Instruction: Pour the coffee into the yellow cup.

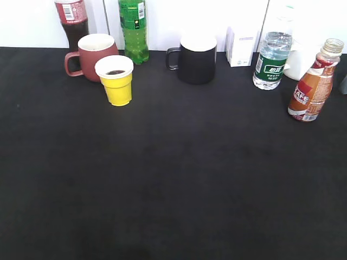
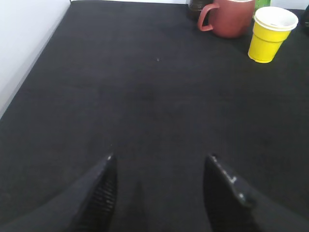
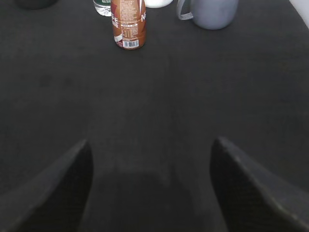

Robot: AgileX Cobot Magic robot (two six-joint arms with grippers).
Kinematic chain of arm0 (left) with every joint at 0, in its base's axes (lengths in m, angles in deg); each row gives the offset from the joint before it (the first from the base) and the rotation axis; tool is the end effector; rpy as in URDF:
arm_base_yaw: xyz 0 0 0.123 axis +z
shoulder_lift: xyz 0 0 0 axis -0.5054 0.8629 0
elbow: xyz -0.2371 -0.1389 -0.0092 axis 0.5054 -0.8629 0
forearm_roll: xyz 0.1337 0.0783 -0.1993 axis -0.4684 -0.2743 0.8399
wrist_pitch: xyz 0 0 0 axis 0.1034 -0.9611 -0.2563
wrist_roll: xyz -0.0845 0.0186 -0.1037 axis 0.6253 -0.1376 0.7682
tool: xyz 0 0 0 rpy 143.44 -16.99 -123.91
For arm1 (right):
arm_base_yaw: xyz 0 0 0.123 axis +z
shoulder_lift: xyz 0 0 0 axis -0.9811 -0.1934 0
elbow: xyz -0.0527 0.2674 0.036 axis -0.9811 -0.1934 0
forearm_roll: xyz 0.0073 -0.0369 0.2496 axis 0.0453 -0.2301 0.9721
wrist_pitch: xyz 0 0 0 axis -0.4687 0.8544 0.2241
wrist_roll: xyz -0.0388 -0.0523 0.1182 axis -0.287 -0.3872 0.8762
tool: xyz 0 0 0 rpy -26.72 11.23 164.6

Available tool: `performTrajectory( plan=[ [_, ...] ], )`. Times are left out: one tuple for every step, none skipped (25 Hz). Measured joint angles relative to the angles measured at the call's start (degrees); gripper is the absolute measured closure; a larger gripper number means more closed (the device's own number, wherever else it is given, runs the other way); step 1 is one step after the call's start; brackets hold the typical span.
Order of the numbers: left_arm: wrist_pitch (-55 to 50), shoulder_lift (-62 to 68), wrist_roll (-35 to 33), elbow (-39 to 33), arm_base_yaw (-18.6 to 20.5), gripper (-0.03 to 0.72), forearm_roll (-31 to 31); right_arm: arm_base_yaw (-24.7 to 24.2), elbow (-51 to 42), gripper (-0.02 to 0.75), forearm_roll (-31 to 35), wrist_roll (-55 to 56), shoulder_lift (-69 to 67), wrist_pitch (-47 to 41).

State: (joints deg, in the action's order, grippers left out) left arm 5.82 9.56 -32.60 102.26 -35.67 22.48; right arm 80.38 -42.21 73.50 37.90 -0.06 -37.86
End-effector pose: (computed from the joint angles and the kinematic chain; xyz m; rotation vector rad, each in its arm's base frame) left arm 0.0416 0.0079 0.2657 -0.0306 2.0144 -0.0147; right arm 0.0448 0.0025 0.2603 -0.0375 2.0172 0.0239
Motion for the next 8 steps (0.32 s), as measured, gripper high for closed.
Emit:
performTrajectory(
  plan=[
    [0.0, 0.0, 0.0, 0.0, 0.0, 0.253, 0.0, 0.0, 0.0, 0.148, 0.0, 0.0, 0.0, 0.0],
    [0.0, 0.0, 0.0, 0.0, 0.0, 0.253, 0.0, 0.0, 0.0, 0.148, 0.0, 0.0, 0.0, 0.1],
    [0.0, 0.0, 0.0, 0.0, 0.0, 0.253, 0.0, 0.0, 0.0, 0.148, 0.0, 0.0, 0.0, 0.1],
    [0.0, 0.0, 0.0, 0.0, 0.0, 0.253, 0.0, 0.0, 0.0, 0.148, 0.0, 0.0, 0.0, 0.1],
    [0.0, 0.0, 0.0, 0.0, 0.0, 0.253, 0.0, 0.0, 0.0, 0.148, 0.0, 0.0, 0.0, 0.1],
    [0.0, 0.0, 0.0, 0.0, 0.0, 0.253, 0.0, 0.0, 0.0, 0.148, 0.0, 0.0, 0.0, 0.1],
    [0.0, 0.0, 0.0, 0.0, 0.0, 0.253, 0.0, 0.0, 0.0, 0.148, 0.0, 0.0, 0.0, 0.1],
    [0.0, 0.0, 0.0, 0.0, 0.0, 0.253, 0.0, 0.0, 0.0, 0.148, 0.0, 0.0, 0.0, 0.1]
  ],
)
